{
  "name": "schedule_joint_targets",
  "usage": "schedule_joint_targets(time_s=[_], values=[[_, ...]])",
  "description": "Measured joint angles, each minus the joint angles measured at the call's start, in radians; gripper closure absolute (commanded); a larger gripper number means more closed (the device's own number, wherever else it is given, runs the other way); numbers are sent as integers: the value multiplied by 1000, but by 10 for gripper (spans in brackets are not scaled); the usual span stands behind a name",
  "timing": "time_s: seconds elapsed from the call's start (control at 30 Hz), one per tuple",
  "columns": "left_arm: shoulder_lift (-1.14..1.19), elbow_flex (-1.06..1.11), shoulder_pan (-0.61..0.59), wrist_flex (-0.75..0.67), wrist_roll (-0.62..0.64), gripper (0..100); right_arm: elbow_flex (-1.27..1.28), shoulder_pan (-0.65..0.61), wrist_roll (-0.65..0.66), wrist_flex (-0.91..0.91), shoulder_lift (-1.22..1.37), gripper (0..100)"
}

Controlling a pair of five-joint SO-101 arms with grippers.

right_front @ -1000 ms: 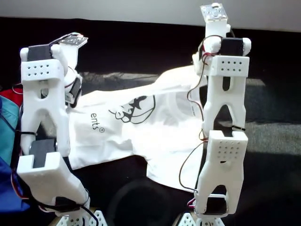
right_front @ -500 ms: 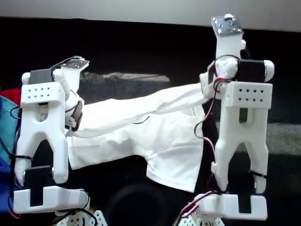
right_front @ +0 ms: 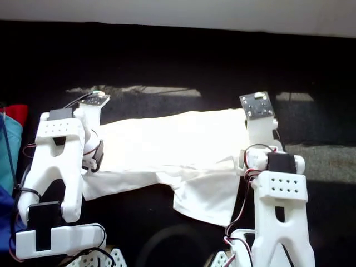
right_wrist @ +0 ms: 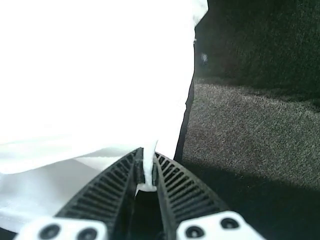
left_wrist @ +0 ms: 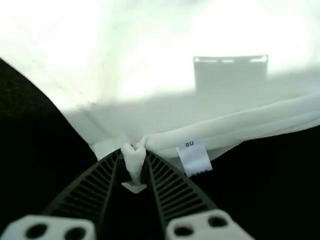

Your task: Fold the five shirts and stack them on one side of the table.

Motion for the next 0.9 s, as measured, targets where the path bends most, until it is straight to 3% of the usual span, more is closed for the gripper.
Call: schedule_joint_targets(time_s=[0.3, 0.43, 0.53, 0.67, 0.9], values=[[0, 78, 0, -64, 0, 989, 158, 34, 77, -29, -5, 991], [0, 78, 0, -64, 0, 896, 216, 35, 120, -29, -5, 988], [0, 78, 0, -64, 0, 824, 233, 37, 132, -29, -5, 922], [0, 78, -3, -64, 0, 819, 233, 37, 132, -29, -20, 796], [0, 8, -68, -14, 0, 819, 150, 37, 132, 55, -21, 786]])
